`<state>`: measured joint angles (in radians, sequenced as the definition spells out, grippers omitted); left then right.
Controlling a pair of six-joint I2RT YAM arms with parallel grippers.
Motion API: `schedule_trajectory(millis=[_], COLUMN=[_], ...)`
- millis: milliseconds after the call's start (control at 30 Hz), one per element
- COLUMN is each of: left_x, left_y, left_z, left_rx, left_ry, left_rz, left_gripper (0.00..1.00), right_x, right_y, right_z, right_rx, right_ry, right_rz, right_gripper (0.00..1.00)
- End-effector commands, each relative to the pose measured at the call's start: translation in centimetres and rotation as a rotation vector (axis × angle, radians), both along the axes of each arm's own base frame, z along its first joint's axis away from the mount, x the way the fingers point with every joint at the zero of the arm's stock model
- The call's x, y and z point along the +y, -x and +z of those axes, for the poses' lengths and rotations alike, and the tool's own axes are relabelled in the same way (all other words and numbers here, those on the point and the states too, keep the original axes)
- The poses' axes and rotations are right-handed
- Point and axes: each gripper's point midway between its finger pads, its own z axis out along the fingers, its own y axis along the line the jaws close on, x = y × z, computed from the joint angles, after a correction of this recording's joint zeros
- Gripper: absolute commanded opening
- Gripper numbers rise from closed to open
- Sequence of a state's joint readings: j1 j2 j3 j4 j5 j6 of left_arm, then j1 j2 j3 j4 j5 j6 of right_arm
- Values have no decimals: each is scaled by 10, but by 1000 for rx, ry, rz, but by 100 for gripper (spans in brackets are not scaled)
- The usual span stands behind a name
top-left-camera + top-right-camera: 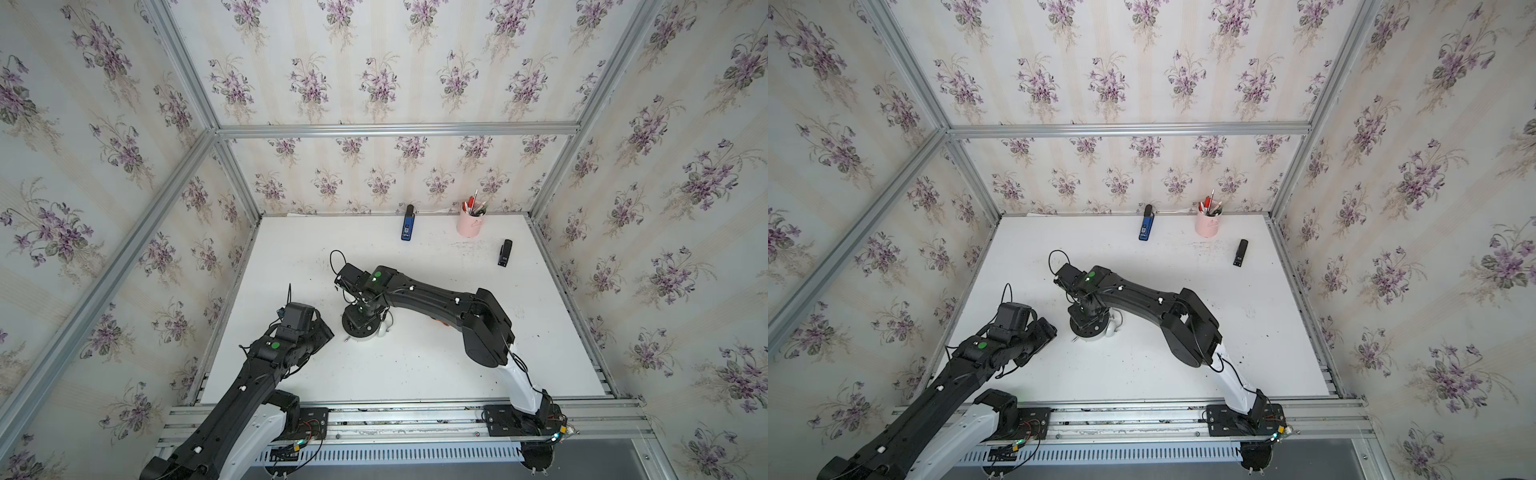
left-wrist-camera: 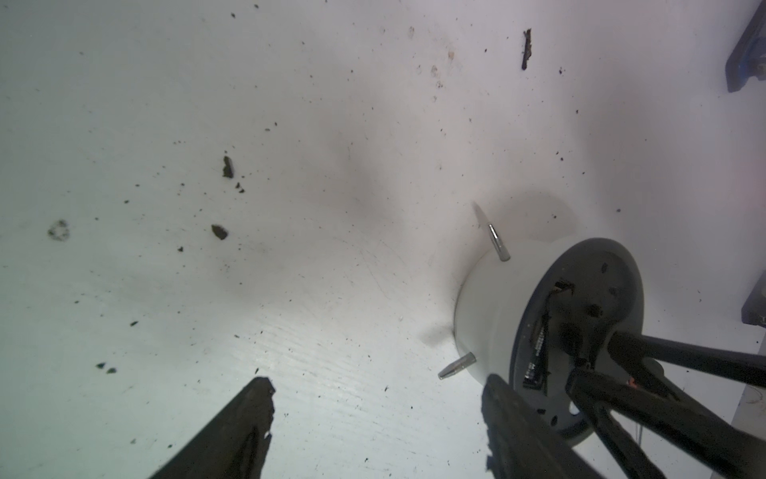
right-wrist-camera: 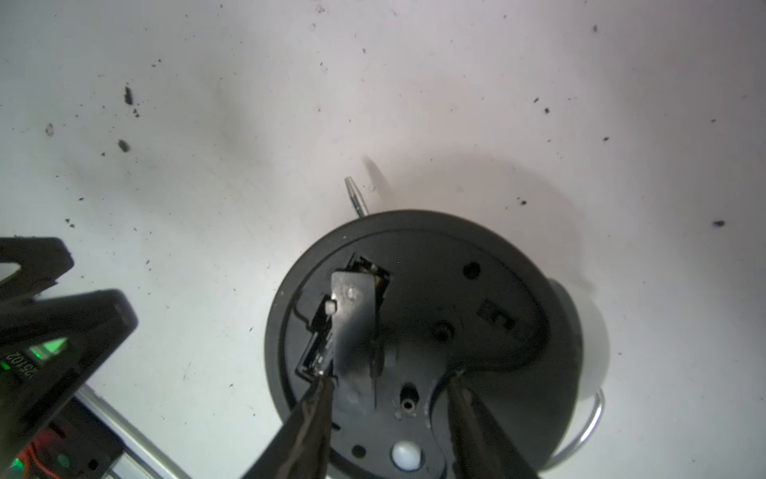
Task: Remove the battery from the alarm
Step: Remove the cover from the alarm.
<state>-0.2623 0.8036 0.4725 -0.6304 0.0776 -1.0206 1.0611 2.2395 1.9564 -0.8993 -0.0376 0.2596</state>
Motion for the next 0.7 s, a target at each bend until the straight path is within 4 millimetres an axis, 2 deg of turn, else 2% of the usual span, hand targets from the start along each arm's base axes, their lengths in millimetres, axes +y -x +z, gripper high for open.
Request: schedule_trajectory(millis=[0,233,367,667], left_x=[0,0,0,1], left_y=[-1,-1,-1,-1], left_z=[-1,-2,-2,-2], left_rx=[-9,-12,-14,-15], left_ry=[1,0,3,4], left_rz=[-7,-13,-14,-18], left_gripper=[82,81,81,81], right_x=[-2,4,0,2], right_y=[-2,-3,-2,-5], right_z=[1,-5,-16,-26], right_rx=[-12,-1,6,-16], right_ry=[19,24,58,80], right_rz=[-19,-19,-18,-35], right_gripper=[45,40,34,20])
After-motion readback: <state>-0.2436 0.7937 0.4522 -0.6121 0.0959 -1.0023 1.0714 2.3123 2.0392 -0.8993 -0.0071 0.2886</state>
